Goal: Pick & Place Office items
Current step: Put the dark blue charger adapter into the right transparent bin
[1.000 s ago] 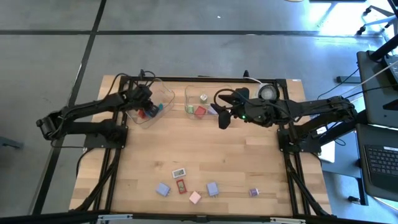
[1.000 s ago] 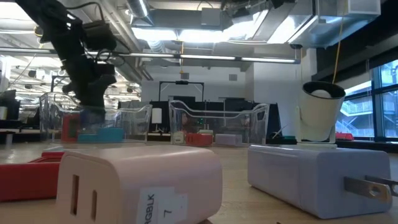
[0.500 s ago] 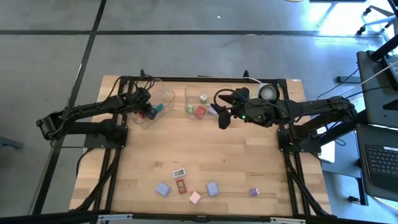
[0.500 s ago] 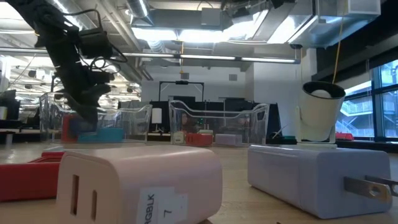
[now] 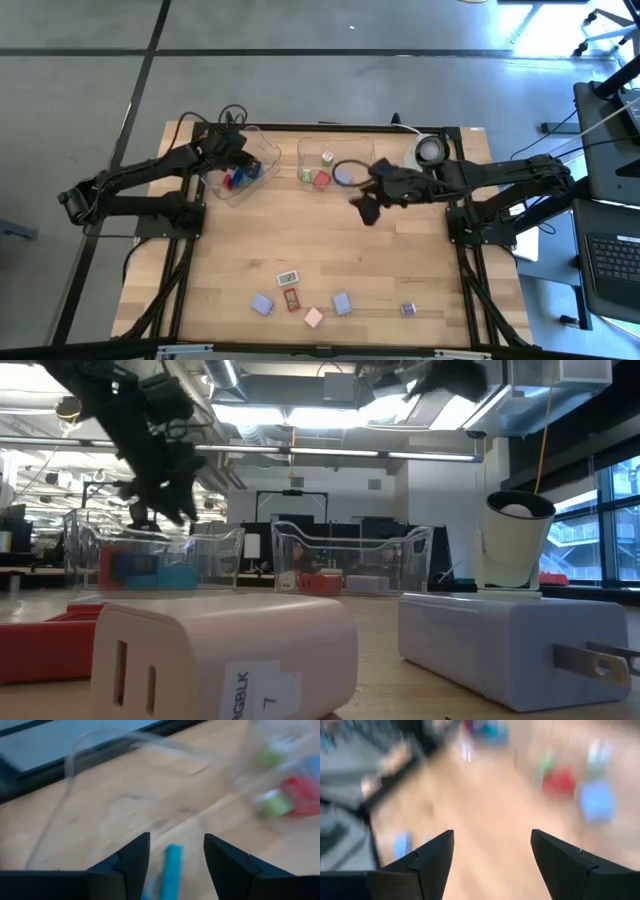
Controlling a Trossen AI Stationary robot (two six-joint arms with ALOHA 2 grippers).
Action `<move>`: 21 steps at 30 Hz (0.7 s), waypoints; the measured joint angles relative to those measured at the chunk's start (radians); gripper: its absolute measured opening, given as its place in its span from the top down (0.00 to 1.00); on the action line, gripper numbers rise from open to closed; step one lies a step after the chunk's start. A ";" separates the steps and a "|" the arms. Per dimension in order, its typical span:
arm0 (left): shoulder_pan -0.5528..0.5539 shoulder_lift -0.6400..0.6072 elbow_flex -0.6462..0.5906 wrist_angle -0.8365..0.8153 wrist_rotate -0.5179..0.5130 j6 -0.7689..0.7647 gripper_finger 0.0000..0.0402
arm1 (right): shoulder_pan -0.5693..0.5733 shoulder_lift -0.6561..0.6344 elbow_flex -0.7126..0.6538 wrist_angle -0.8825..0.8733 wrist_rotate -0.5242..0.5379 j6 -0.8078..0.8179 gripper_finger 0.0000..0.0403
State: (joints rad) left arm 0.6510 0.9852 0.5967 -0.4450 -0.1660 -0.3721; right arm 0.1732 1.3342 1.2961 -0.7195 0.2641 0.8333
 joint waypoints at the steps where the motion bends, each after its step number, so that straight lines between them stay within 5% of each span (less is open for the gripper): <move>1: 0.000 0.000 0.016 0.000 0.029 0.000 0.54 | 0.005 0.001 0.000 -0.057 -0.064 0.026 0.34; 4: -0.001 0.000 0.067 0.004 0.094 0.000 0.52 | 0.047 0.017 0.000 -0.190 -0.192 0.047 0.34; 9: -0.017 0.000 0.140 0.002 0.162 -0.001 0.53 | 0.161 0.076 0.000 -0.302 -0.224 -0.079 0.34; 21: -0.118 0.000 0.202 -0.004 0.221 -0.042 0.54 | 0.397 0.331 0.000 -0.332 -0.517 -0.415 0.34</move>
State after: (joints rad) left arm 0.5326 0.9852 0.7990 -0.4491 0.0554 -0.4140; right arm 0.5703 1.6655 1.2961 -1.0514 -0.2527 0.4183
